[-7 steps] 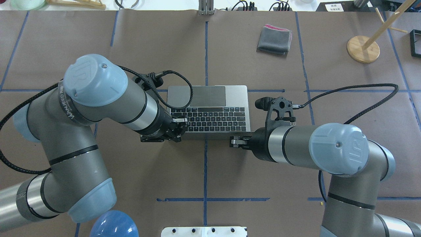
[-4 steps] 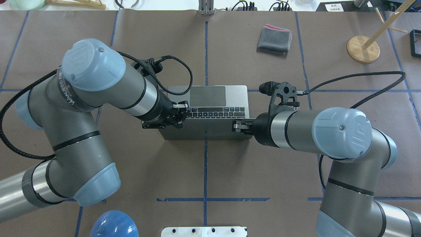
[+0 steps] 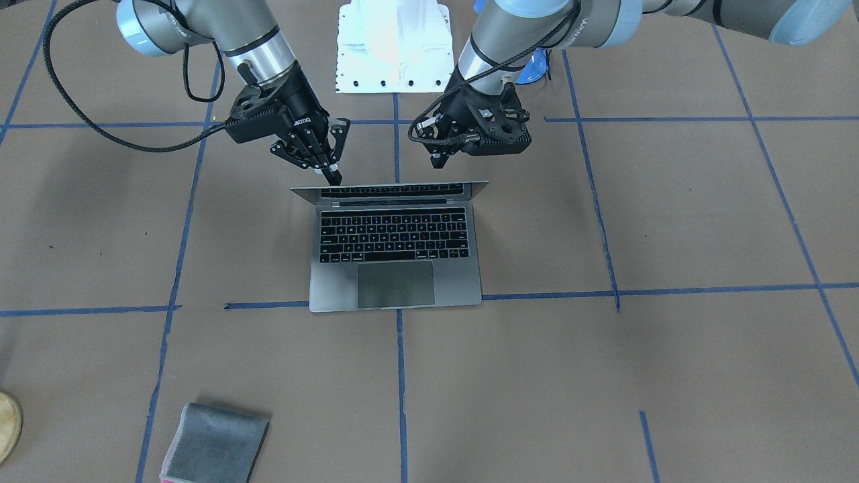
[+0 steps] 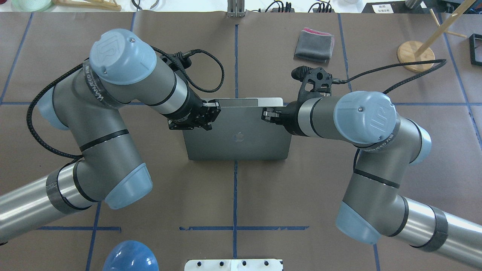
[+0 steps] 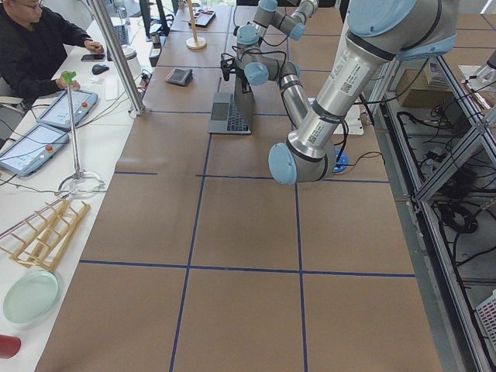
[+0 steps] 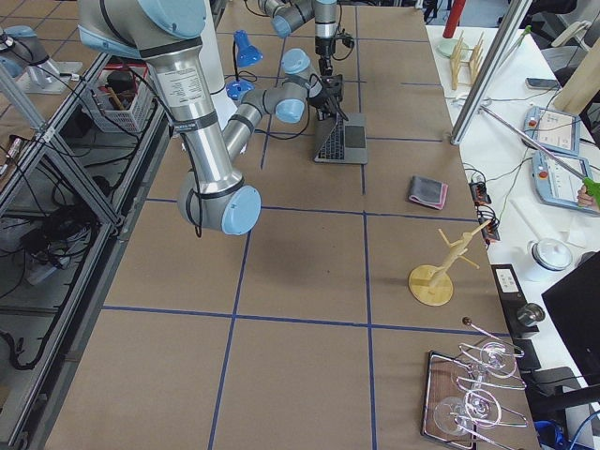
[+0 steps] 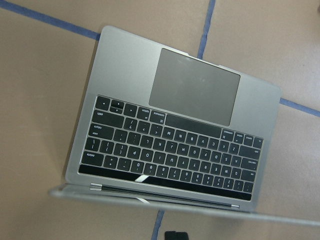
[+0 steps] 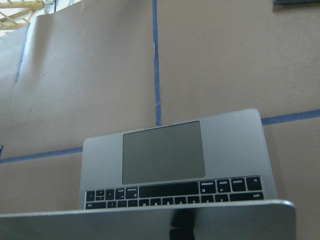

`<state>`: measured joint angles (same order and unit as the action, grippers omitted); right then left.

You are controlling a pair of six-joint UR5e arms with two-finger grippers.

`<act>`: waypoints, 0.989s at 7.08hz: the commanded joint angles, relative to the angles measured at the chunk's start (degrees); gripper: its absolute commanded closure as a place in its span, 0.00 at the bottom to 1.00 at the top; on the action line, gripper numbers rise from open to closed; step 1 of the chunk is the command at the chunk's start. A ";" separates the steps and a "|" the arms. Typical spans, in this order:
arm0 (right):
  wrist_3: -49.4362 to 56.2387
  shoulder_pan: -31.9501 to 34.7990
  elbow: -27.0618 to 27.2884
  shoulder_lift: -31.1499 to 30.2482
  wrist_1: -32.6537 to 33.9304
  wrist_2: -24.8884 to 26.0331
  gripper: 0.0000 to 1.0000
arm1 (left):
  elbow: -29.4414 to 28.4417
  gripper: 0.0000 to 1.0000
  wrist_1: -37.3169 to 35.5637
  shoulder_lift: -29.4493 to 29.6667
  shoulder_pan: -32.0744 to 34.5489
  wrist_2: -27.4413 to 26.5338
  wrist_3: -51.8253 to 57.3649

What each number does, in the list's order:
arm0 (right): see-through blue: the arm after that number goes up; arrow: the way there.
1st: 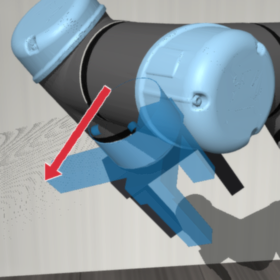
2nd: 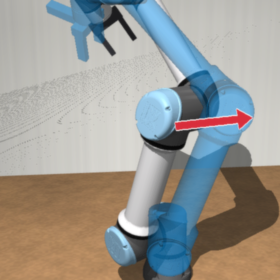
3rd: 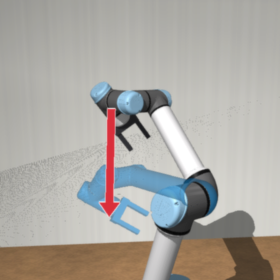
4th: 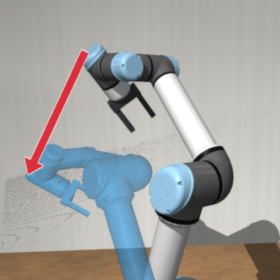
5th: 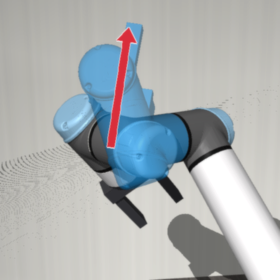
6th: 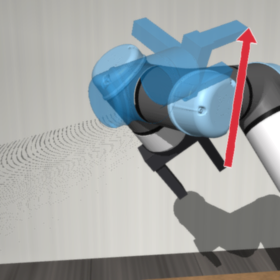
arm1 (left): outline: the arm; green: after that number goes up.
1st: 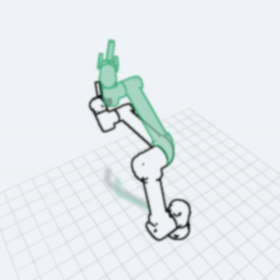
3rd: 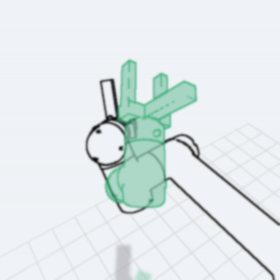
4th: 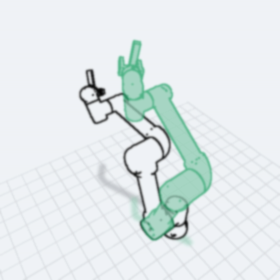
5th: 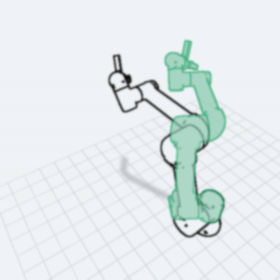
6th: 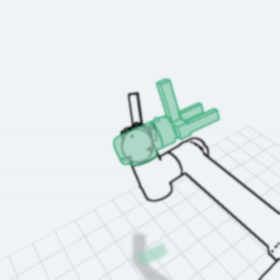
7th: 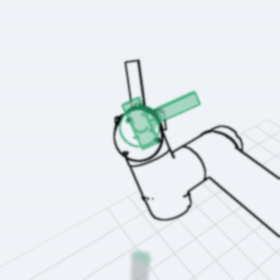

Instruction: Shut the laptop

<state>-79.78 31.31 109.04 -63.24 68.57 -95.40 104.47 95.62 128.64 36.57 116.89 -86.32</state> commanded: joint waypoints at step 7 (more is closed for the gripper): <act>1.29 3.32 -19.71 10.93 -0.45 -3.29 1.00 | -21.22 1.00 16.34 2.76 3.16 0.00 2.91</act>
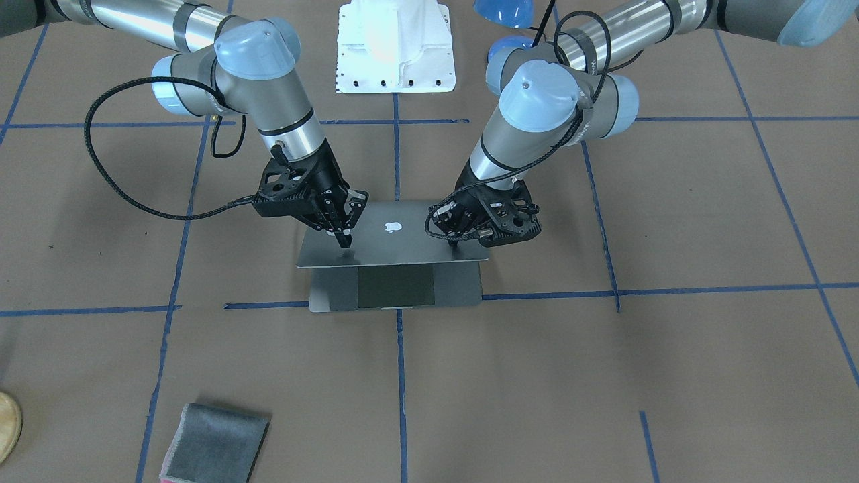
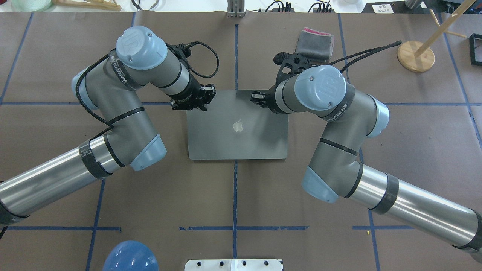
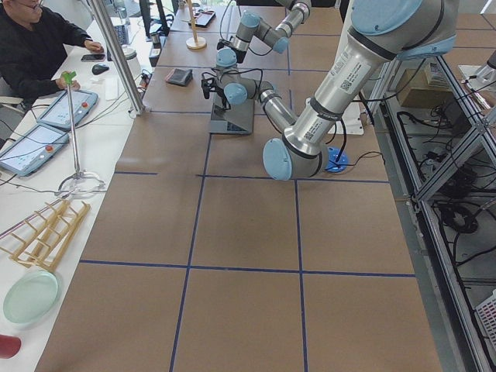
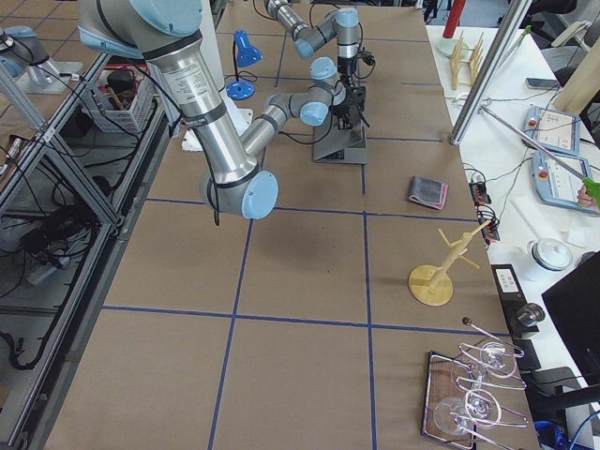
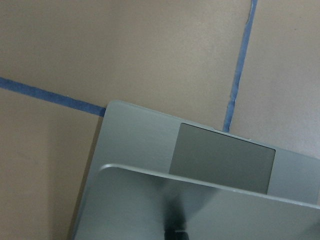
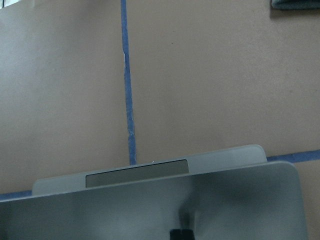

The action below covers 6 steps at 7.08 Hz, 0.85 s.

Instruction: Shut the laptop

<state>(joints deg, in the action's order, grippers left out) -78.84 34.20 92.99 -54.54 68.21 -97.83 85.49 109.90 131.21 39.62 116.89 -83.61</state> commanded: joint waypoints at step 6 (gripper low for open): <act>2.64 8.24 -2.20 2.95 -0.18 -12.72 0.99 | -14.38 1.00 8.84 2.82 -0.06 0.00 0.20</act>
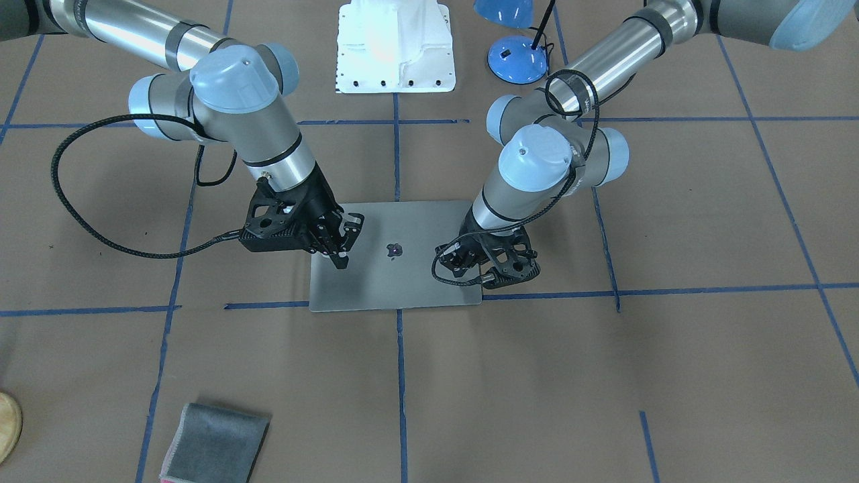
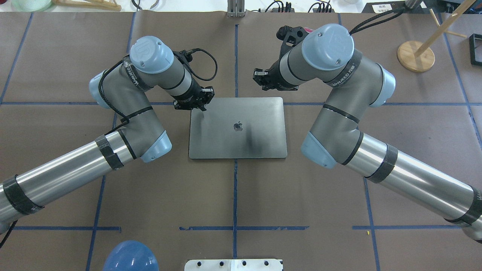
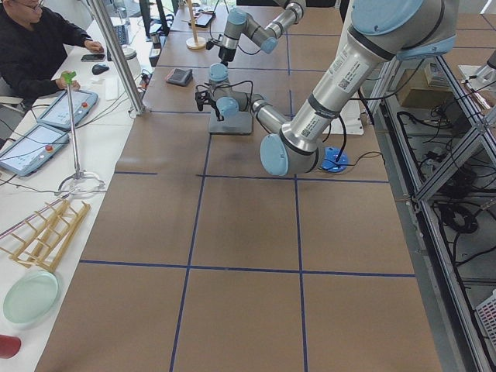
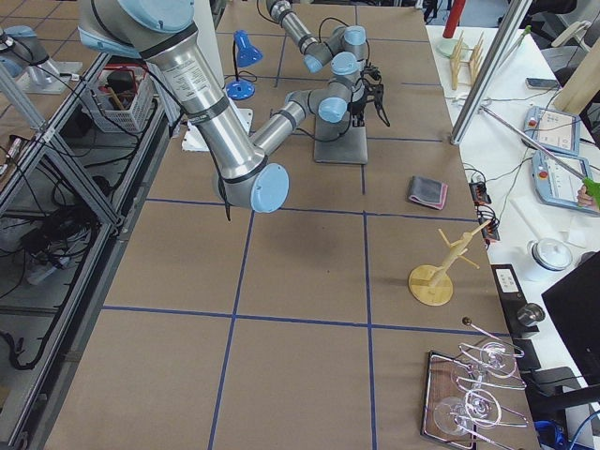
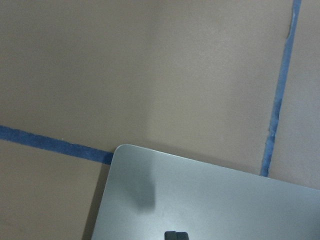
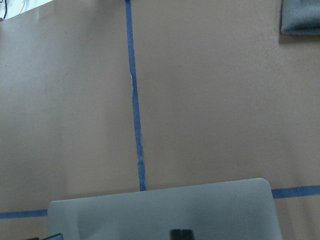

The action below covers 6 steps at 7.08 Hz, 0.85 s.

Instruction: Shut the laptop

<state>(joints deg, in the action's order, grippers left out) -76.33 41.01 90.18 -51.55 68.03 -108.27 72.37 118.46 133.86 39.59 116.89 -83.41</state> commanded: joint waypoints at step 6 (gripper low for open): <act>0.31 6.09 7.43 -5.46 1.40 -9.32 0.00 | 6.27 0.00 -0.95 -3.32 4.69 4.36 1.58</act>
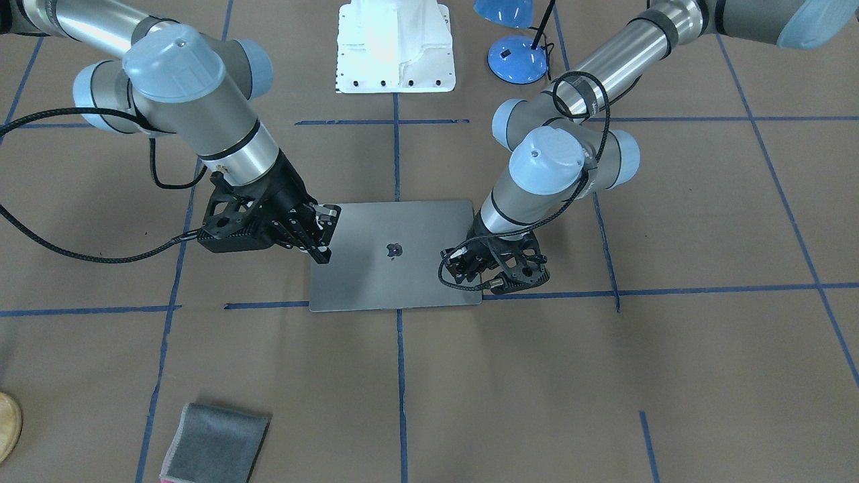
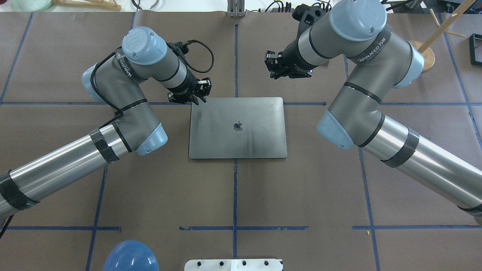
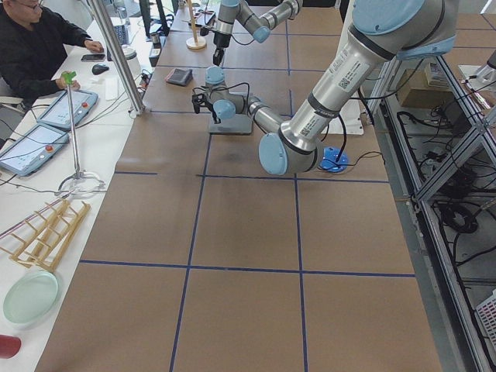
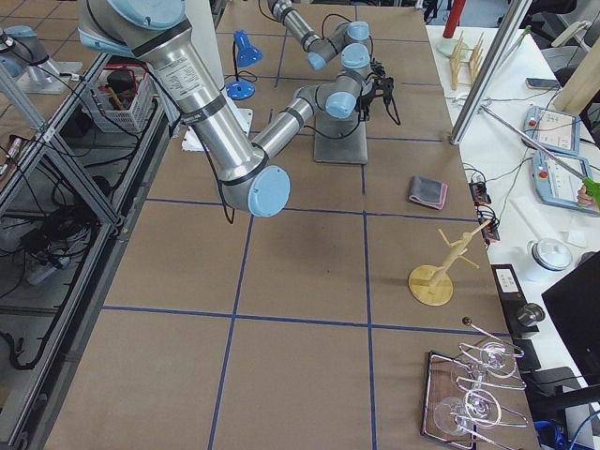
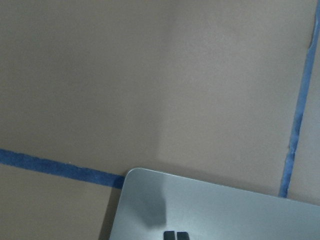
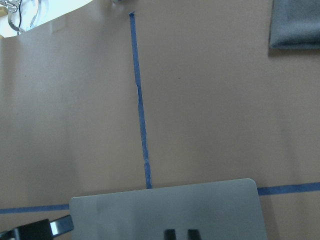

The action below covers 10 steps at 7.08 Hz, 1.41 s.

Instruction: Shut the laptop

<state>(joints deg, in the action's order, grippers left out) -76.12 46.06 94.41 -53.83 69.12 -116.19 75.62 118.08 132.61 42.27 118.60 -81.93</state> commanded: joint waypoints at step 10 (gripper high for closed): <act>68.04 28.34 22.08 -32.99 34.33 -10.69 0.00 | 20.72 0.00 -24.47 -41.20 40.83 14.73 78.71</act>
<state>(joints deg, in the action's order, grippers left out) -18.50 68.92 119.94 -84.29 103.34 -123.43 97.23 103.72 92.87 77.56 133.27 -19.73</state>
